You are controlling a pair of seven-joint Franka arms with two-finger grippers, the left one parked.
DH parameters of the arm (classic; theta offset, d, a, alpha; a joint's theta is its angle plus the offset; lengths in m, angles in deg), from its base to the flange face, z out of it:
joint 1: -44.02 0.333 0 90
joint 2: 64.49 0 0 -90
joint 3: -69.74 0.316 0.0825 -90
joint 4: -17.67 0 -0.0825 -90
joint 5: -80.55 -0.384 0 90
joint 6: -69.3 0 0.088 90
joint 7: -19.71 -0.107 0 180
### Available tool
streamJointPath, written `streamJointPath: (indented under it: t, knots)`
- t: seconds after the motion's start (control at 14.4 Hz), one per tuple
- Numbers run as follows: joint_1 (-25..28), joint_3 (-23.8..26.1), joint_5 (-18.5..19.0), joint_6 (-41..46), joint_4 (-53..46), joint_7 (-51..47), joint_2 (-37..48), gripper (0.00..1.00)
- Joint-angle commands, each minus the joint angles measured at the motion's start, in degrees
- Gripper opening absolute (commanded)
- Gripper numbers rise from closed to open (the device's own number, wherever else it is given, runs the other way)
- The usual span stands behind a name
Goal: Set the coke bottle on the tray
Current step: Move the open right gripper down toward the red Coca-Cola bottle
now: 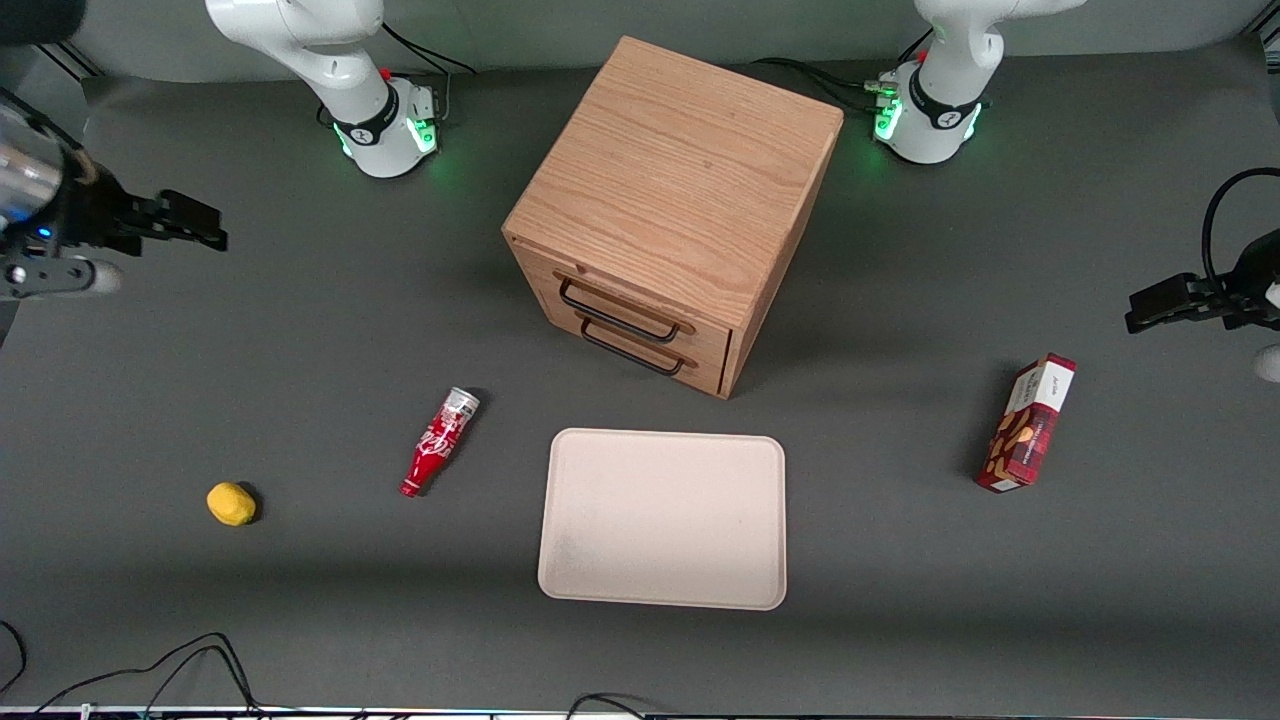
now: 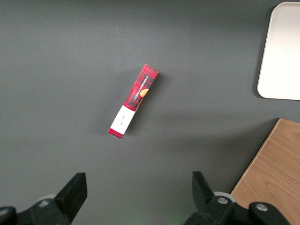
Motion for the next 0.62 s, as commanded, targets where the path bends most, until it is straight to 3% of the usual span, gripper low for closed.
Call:
streamJointPath:
  t: [0.0,0.28,0.55]
  knots:
    - [2.17,0.15,-3.85,-6.08,-0.47,-7.76,-4.29,1.00]
    - [2.26,0.86,-5.55,-17.24,7.25,-12.35,-5.09,1.00]
    - [2.26,2.26,-4.58,-36.04,20.26,-21.03,-6.05,1.00]
